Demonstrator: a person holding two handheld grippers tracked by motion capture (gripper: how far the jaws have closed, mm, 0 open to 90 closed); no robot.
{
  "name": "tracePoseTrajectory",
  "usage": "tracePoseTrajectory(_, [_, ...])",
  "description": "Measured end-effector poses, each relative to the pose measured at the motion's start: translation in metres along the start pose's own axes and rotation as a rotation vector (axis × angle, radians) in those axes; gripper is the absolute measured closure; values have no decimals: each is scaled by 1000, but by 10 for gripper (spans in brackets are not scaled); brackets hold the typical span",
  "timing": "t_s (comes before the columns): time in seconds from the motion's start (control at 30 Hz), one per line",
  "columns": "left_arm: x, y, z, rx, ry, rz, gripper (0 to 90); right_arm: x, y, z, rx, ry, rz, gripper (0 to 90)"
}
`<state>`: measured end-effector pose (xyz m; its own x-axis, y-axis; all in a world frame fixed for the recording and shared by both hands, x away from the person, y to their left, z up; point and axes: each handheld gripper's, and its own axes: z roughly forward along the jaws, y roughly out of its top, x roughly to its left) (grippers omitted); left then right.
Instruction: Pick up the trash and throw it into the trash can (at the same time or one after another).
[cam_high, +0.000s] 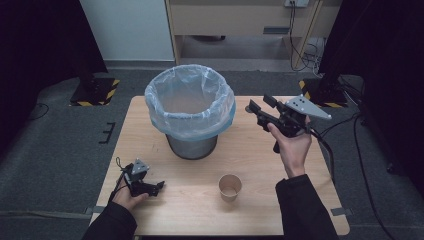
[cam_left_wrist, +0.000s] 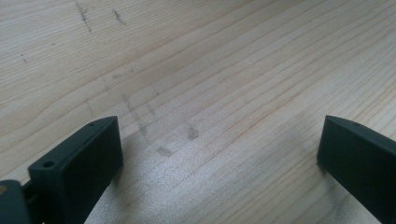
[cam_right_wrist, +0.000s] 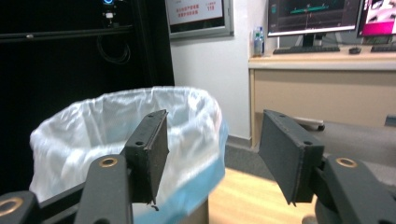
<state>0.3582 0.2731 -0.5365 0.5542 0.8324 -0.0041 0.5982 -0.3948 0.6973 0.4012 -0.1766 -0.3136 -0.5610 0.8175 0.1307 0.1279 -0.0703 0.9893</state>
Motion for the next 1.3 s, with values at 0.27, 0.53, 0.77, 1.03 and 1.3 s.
tracePoseTrajectory(0.27, [0,0,0,0,1,-1,0,-6,-45,-21,90,21,8,406])
tracePoseTrajectory(0.53, [0,0,0,0,1,-1,0,-12,-88,-29,202,52,14,437])
tracePoseTrajectory(0.77, [0,0,0,0,1,-1,0,-7,-113,-33,308,93,1,464])
tracePoseTrajectory(1.03, [0,0,0,0,1,-1,0,3,-140,-29,444,162,3,488])
tracePoseTrajectory(1.3, [0,0,0,0,1,-1,0,16,-154,-21,537,239,13,530])
